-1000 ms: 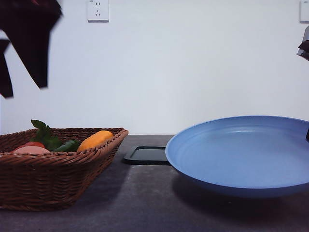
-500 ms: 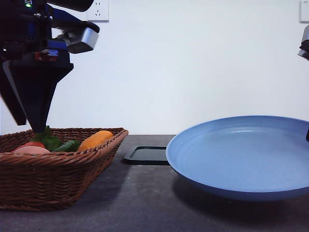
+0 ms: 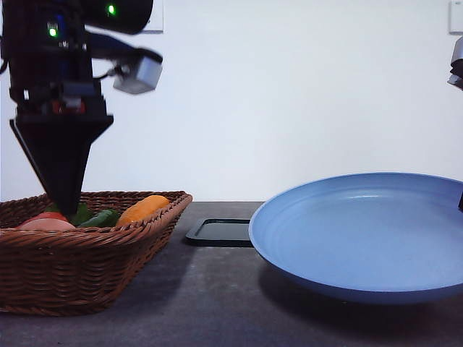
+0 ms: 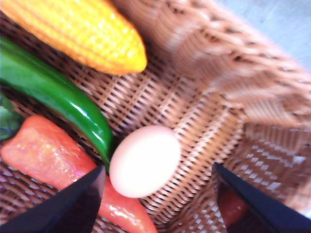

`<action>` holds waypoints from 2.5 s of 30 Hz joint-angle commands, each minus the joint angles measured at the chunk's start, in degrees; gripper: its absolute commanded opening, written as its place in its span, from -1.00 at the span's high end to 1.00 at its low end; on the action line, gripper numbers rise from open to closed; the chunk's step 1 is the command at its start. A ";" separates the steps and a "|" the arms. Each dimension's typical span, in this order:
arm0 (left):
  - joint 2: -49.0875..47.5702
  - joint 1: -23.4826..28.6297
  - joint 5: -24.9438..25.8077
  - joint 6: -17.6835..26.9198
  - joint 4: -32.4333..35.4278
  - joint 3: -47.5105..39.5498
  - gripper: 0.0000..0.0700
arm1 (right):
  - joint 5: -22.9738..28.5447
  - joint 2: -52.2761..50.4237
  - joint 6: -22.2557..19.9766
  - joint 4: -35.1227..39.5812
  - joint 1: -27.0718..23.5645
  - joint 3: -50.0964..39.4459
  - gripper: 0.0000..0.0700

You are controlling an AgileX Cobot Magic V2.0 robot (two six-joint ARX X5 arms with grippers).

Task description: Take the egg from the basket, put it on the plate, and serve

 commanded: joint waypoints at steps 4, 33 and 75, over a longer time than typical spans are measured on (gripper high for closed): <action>3.52 1.01 0.25 0.66 0.32 0.90 -0.21 | -0.60 0.24 -0.75 0.57 -0.02 0.61 1.00; 7.14 2.17 3.25 -5.24 -2.29 4.16 0.70 | -1.12 0.26 0.24 0.83 -0.02 0.61 1.00; 18.43 -20.39 14.75 -11.84 4.07 27.63 0.27 | -10.05 9.45 1.85 -12.49 3.30 15.98 1.00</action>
